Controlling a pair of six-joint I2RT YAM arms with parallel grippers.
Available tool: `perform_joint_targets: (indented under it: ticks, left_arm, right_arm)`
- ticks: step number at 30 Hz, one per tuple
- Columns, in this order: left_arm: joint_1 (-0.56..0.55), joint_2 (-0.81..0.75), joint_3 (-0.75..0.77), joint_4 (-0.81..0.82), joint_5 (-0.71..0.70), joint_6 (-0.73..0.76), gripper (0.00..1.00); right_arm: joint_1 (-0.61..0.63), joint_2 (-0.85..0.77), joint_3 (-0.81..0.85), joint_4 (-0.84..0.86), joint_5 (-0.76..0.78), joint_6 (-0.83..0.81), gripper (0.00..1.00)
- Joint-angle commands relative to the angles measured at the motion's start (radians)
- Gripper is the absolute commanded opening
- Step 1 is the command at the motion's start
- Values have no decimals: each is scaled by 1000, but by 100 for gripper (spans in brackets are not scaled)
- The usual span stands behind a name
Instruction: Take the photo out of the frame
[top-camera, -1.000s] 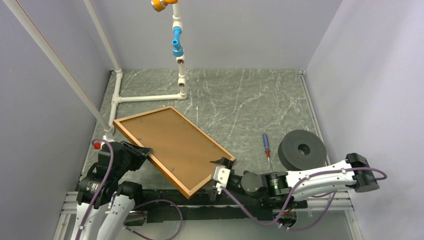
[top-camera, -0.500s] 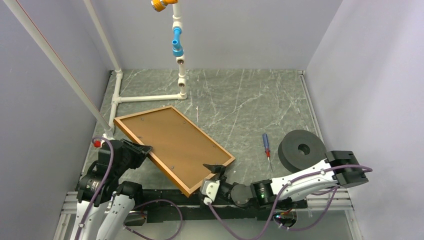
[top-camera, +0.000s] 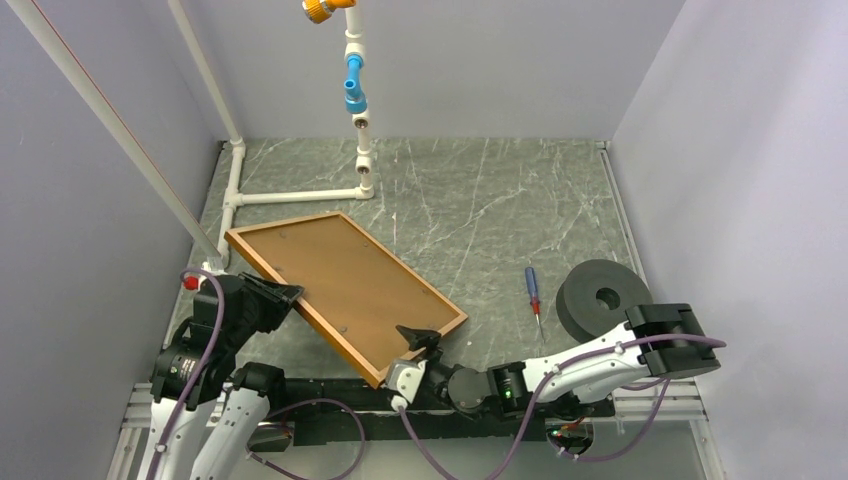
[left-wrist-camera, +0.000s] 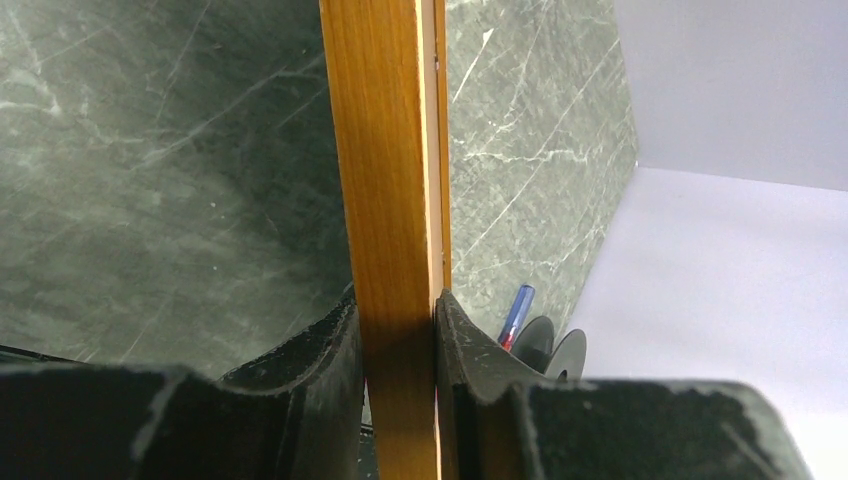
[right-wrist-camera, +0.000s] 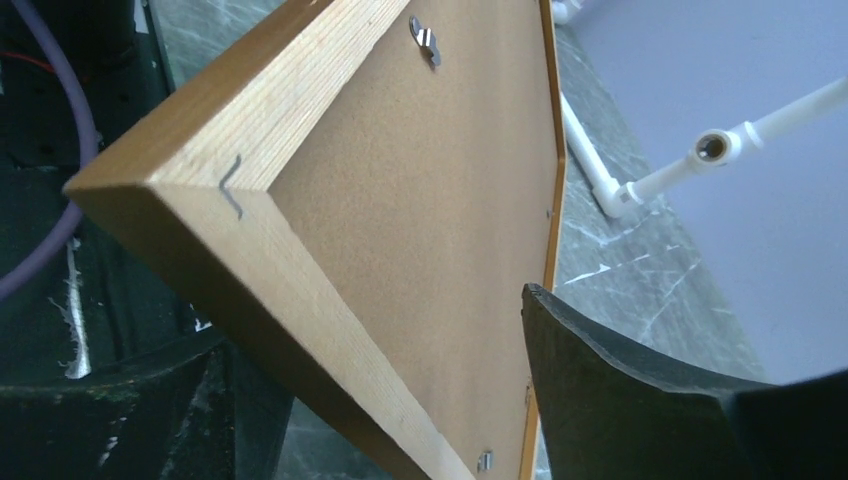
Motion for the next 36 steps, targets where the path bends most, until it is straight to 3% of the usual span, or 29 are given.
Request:
perform_joint_targets:
  ticks: [1, 4, 8, 14, 19, 21, 23, 24, 27, 31, 36]
  left_arm:
    - [-3, -3, 39, 65, 52, 1, 0]
    - [-2, 2, 29, 77, 69, -2, 0]
    - [-3, 13, 24, 97, 89, -2, 0]
    - [-3, 16, 23, 100, 93, 13, 0]
    - [-2, 3, 2, 124, 103, 14, 0]
    - [-2, 8, 1, 133, 113, 23, 0]
    - [-3, 17, 10, 131, 117, 32, 0]
    - [-3, 20, 15, 127, 113, 33, 0]
    - [-3, 20, 24, 134, 103, 36, 0]
    - [-3, 39, 50, 137, 99, 53, 0]
    - [-2, 54, 58, 154, 103, 58, 0]
  right_arm:
    - [-14, -6, 79, -30, -22, 66, 84]
    - [-14, 31, 108, -34, 45, 62, 85]
    - [-15, 55, 126, -23, 85, 65, 72]
    - [-47, -1, 119, -84, 22, 157, 52]
    - [-49, -35, 133, -138, 5, 183, 47]
    - [-49, -51, 143, -166, -3, 202, 54]
    - [-49, -62, 178, -228, -1, 235, 71]
    - [-50, -64, 208, -285, 4, 260, 83]
    - [-48, -44, 373, -591, -22, 411, 98]
    - [-42, -18, 563, -952, -169, 610, 100]
    - [-39, -53, 677, -1102, -452, 701, 100]
